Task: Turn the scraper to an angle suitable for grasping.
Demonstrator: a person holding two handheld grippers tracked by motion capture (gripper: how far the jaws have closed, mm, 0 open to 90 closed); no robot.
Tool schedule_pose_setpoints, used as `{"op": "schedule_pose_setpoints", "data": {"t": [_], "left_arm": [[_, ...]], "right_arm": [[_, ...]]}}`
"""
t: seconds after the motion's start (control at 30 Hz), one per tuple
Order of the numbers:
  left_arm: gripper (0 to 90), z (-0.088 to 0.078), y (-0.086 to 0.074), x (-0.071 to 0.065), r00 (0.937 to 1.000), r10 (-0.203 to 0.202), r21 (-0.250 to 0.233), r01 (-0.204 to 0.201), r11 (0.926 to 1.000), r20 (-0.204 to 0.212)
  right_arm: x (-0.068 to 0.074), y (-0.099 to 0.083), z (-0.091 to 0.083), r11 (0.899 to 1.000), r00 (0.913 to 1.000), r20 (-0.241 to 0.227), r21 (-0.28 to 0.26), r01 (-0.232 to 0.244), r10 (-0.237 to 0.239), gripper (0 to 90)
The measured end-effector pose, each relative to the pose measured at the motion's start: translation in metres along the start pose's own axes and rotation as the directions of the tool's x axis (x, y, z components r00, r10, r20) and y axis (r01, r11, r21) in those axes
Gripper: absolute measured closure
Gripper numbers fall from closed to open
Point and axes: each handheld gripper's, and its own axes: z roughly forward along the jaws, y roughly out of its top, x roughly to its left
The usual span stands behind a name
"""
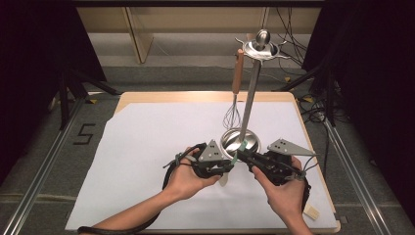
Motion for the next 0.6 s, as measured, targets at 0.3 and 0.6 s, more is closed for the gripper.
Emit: {"op": "schedule_pose_setpoints", "data": {"t": [0.3, 0.6], "left_arm": [[55.0, -0.007, 0.006, 0.008, 0.9884, 0.055, -0.038, -0.05, 0.998, 0.142], [49.6, -0.014, 0.006, 0.008, 0.9132, 0.137, -0.093, -0.109, 0.9896, 0.384]], "right_arm": [[-0.004, 0.006, -0.011, 0.995, 0.9923, -0.081, 0.027, 0.096, -0.094, 82.5], [-0.006, 0.011, -0.019, 0.973, 0.9467, -0.26, 0.079, 0.217, -0.19, 82.6]]}}
